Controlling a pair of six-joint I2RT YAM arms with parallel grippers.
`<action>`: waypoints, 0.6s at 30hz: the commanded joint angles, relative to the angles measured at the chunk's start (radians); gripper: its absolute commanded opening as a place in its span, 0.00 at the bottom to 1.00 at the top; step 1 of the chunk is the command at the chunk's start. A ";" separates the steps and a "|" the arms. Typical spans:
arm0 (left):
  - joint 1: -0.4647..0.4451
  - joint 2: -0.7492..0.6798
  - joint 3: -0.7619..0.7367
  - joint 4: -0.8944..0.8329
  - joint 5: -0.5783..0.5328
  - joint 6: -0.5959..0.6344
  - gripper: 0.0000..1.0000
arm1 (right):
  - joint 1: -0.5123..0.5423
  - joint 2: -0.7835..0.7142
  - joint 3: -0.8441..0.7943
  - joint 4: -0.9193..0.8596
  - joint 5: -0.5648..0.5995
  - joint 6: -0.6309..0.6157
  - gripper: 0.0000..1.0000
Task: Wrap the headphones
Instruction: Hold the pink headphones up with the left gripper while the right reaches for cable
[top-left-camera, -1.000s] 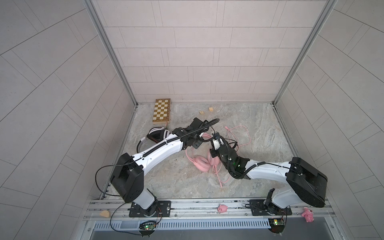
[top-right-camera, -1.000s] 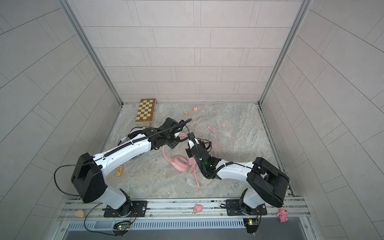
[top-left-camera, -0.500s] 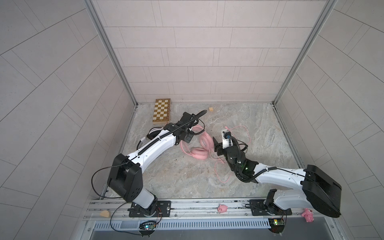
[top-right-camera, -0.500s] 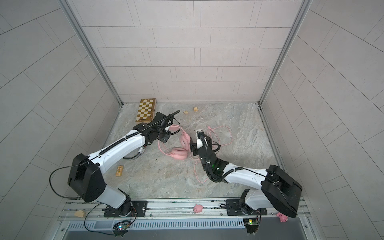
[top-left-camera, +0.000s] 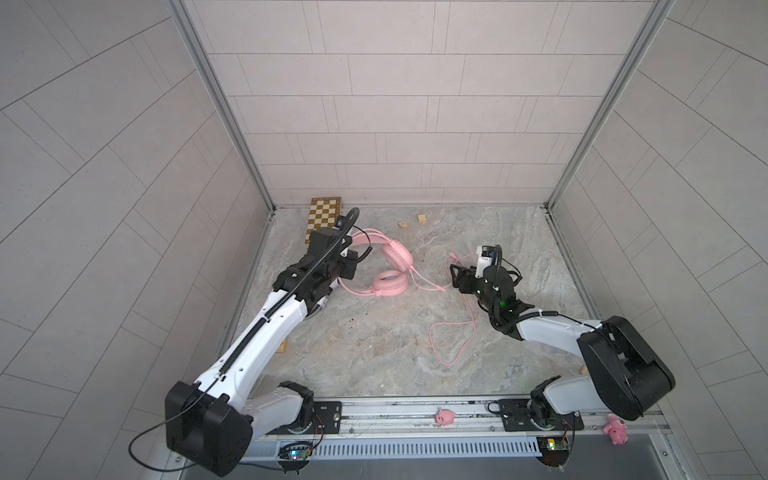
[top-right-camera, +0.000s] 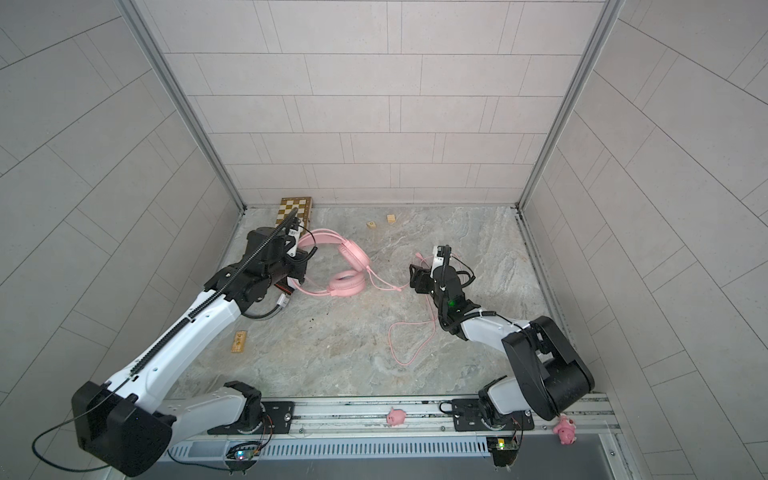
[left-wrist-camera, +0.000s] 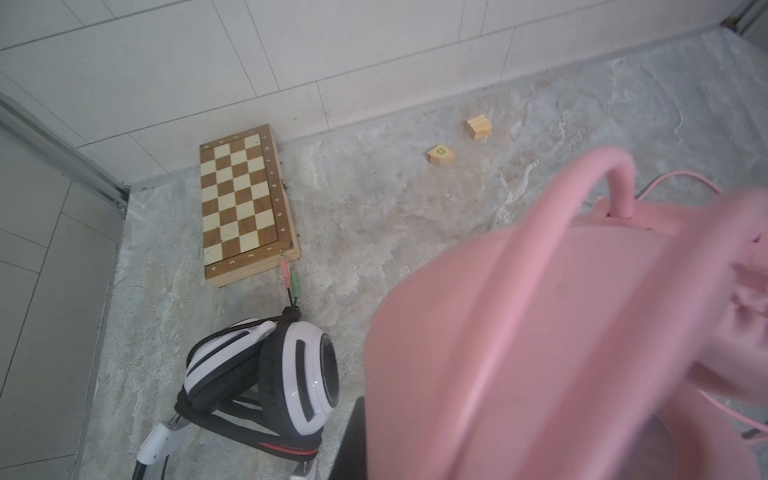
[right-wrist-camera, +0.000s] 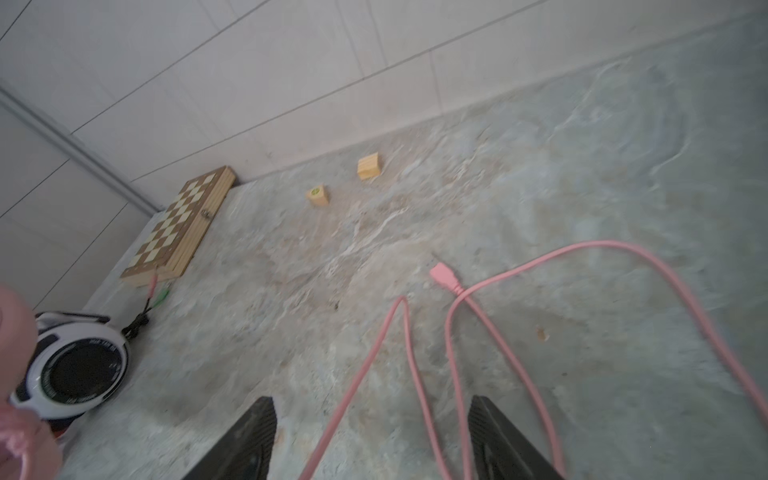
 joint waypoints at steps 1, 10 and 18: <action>0.053 -0.042 -0.009 0.136 0.057 -0.072 0.00 | 0.002 -0.002 0.028 0.036 -0.121 0.041 0.74; 0.196 -0.054 -0.042 0.213 0.193 -0.183 0.00 | 0.002 0.021 0.047 0.040 -0.171 0.004 0.74; 0.277 -0.044 -0.036 0.228 0.279 -0.206 0.00 | 0.004 -0.037 0.128 -0.146 -0.194 -0.287 0.77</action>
